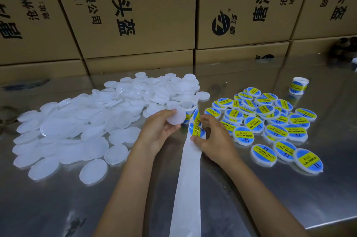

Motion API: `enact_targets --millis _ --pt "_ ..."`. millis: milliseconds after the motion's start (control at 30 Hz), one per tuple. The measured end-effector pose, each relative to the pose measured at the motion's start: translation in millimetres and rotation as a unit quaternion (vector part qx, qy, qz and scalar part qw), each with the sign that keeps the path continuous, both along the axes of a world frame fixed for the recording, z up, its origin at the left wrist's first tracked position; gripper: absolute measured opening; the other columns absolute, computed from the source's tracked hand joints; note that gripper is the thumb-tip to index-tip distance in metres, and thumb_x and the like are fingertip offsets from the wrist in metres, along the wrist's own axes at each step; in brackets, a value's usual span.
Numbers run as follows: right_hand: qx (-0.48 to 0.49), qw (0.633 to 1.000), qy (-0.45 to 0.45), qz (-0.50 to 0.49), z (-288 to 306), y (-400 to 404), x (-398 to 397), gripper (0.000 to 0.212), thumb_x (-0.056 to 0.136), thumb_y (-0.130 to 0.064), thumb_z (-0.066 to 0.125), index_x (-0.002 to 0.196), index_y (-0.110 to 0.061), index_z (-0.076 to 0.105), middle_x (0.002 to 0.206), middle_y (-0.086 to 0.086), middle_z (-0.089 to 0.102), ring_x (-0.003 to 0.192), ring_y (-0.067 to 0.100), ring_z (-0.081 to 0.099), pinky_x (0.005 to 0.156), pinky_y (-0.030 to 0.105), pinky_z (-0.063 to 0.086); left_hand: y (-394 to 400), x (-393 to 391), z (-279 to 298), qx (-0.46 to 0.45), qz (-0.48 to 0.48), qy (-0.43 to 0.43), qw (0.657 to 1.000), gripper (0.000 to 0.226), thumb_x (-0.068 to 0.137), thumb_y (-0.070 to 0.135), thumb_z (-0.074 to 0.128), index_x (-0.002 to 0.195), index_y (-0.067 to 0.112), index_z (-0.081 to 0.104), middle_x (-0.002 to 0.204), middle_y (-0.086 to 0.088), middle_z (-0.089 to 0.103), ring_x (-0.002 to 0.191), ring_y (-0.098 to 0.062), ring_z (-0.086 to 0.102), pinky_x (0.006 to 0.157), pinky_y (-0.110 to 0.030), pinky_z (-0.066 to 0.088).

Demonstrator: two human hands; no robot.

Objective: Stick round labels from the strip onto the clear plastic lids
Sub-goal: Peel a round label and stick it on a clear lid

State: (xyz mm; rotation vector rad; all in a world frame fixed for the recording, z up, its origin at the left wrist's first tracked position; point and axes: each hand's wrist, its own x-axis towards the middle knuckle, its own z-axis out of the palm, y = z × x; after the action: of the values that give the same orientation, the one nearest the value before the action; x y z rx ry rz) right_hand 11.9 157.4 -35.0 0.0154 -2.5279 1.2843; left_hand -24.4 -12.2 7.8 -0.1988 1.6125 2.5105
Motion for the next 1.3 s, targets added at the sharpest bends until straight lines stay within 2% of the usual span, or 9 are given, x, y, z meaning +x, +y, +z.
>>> enact_targets --millis 100,267,433,567,800,933,1100,1200,1300 --pt "-0.019 1.000 0.018 0.004 0 0 1 0.052 0.075 -0.017 0.081 0.121 -0.022 0.058 0.112 -0.010 0.063 0.114 0.013 0.059 0.101 0.039 0.047 15 3 2 -0.060 -0.017 0.044 0.997 0.013 0.096 0.015 0.065 0.106 0.007 0.068 0.101 -0.008 0.072 0.082 -0.016 0.070 0.064 -0.025 0.055" --pt "0.027 0.999 0.044 0.013 1 1 4 0.032 0.074 -0.019 0.079 0.103 -0.022 0.067 0.099 -0.010 0.066 0.106 0.014 0.059 0.092 0.040 0.050 29 5 0 -0.088 -0.036 0.072 0.993 0.022 0.098 0.016 0.063 0.115 0.002 0.065 0.111 -0.014 0.070 0.099 -0.028 0.068 0.093 -0.042 0.057" --pt "0.022 0.998 0.064 0.011 3 -2 6 0.025 0.076 -0.037 0.079 0.094 -0.025 0.067 0.092 -0.014 0.062 0.093 0.008 0.053 0.084 0.031 0.047 32 5 -3 -0.101 -0.032 0.085 0.991 0.021 0.101 0.017 0.058 0.118 0.004 0.061 0.121 -0.022 0.067 0.100 -0.029 0.068 0.087 -0.041 0.058" --pt "-0.025 0.996 0.087 -0.003 3 -1 4 0.012 0.084 -0.030 0.075 0.087 -0.022 0.066 0.088 -0.013 0.061 0.089 0.008 0.054 0.078 0.032 0.048 30 3 -4 -0.108 -0.014 0.085 0.990 0.021 0.102 0.019 0.057 0.120 0.007 0.060 0.126 -0.018 0.064 0.109 -0.031 0.069 0.084 -0.039 0.060" --pt "-0.030 0.997 0.070 -0.016 0 -1 1 0.031 0.079 -0.030 0.081 0.104 -0.021 0.064 0.102 -0.009 0.064 0.101 0.012 0.057 0.084 0.031 0.051 31 4 -2 -0.088 -0.021 0.081 0.993 0.021 0.103 0.018 0.055 0.119 0.006 0.060 0.126 -0.020 0.064 0.100 -0.030 0.072 0.093 -0.049 0.058" --pt "-0.008 0.997 0.074 -0.029 1 -2 2 0.024 0.078 -0.031 0.082 0.089 -0.022 0.063 0.090 -0.012 0.063 0.094 0.012 0.058 0.079 0.035 0.053 31 5 0 -0.135 -0.017 0.111 0.985 0.020 0.102 0.019 0.056 0.119 0.009 0.060 0.119 -0.016 0.067 0.096 -0.026 0.072 0.086 -0.043 0.061" --pt "0.009 0.997 0.071 -0.032 1 -2 3 0.027 0.075 -0.031 0.082 0.082 -0.025 0.057 0.084 -0.012 0.059 0.087 0.009 0.053 0.075 0.030 0.048 35 10 0 -0.188 -0.030 0.192 0.963 0.003 0.102 0.016 0.056 0.100 0.016 0.058 0.086 0.002 0.073 0.085 -0.020 0.071 0.066 -0.021 0.054" --pt "0.022 0.997 0.074 -0.028 2 -3 5 0.028 0.074 -0.032 0.082 0.081 -0.027 0.056 0.082 -0.014 0.058 0.086 0.005 0.050 0.070 0.023 0.042 37 11 0 -0.212 -0.040 0.221 0.951 0.008 0.103 0.019 0.055 0.096 0.020 0.057 0.085 -0.004 0.071 0.080 -0.019 0.062 0.071 -0.029 0.051" --pt "0.028 0.996 0.081 -0.023 3 -3 6 0.029 0.074 -0.030 0.083 0.079 -0.025 0.055 0.080 -0.013 0.056 0.083 0.004 0.047 0.067 0.018 0.037 37 9 -3 -0.260 -0.038 0.225 0.938 0.011 0.104 0.022 0.054 0.094 0.027 0.056 0.092 -0.005 0.071 0.088 -0.021 0.067 0.082 -0.038 0.055"
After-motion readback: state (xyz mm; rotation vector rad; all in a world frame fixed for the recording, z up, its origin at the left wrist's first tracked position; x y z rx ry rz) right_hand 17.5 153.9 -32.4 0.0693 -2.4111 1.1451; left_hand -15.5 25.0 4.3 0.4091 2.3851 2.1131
